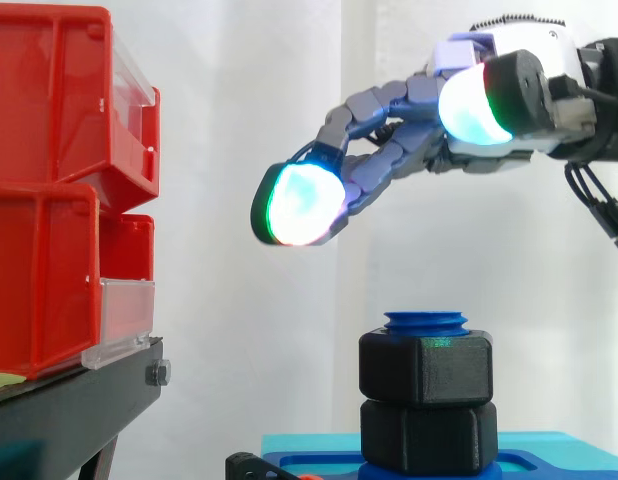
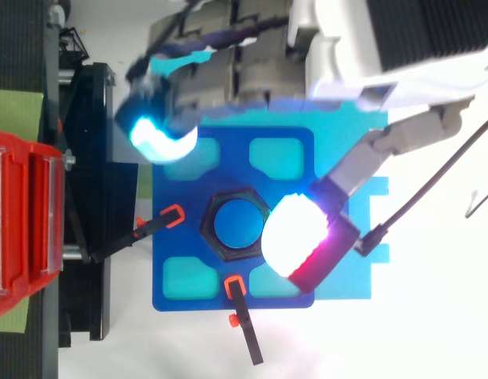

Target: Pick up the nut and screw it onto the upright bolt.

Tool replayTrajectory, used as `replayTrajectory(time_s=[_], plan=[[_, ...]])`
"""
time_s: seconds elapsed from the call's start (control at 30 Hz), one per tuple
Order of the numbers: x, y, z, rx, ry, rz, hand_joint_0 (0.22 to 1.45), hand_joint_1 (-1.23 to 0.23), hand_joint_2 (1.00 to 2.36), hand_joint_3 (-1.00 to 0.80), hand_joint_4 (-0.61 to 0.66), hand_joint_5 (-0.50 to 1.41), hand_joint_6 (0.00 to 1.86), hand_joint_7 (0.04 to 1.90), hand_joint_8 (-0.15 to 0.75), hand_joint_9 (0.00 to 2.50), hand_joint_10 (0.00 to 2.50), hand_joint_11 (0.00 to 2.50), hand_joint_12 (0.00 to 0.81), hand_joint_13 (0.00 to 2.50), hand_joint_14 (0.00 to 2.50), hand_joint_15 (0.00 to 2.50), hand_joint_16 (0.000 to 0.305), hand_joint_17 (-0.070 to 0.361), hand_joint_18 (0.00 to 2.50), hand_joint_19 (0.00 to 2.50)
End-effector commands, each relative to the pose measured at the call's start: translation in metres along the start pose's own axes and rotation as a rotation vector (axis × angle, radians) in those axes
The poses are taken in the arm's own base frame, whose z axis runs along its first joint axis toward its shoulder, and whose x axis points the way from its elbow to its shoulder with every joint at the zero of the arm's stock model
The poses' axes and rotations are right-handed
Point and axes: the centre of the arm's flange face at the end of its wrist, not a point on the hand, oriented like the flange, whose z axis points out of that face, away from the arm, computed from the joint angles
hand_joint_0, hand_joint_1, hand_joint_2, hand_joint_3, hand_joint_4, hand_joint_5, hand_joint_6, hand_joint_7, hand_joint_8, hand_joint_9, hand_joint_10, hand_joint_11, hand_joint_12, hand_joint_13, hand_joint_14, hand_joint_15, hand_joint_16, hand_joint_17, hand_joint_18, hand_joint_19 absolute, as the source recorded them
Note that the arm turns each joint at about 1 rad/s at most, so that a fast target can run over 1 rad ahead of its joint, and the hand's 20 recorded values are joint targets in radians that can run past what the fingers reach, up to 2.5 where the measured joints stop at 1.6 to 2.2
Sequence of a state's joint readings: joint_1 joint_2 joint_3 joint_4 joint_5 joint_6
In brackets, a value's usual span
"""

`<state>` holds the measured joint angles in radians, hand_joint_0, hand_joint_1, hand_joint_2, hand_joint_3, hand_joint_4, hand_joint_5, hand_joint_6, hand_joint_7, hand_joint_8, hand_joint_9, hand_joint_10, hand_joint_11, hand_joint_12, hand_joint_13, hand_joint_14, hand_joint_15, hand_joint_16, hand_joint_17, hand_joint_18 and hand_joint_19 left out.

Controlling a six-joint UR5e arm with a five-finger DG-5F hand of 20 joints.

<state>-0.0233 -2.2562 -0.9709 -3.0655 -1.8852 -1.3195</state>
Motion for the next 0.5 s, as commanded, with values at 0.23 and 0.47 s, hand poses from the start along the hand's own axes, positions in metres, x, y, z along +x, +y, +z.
replayTrajectory(time_s=[0.23, 0.47], plan=[[0.039, 0.018, 0.012, -0.004, -0.017, 0.084, 0.44, -0.3, 1.0, -0.5, 0.03, -0.25, 0.5, 0.56, 0.211, 0.13, 0.0, 0.0, 0.39, 0.0, 0.0, 0.0, 0.063, 0.142, 0.0, 0.0], [0.043, 0.022, 0.011, -0.004, 0.009, 0.1, 0.44, -0.29, 1.0, -0.5, 0.05, -0.25, 0.5, 0.56, 0.213, 0.12, 0.0, 0.0, 0.393, 0.0, 0.0, 0.0, 0.064, 0.145, 0.0, 0.0]])
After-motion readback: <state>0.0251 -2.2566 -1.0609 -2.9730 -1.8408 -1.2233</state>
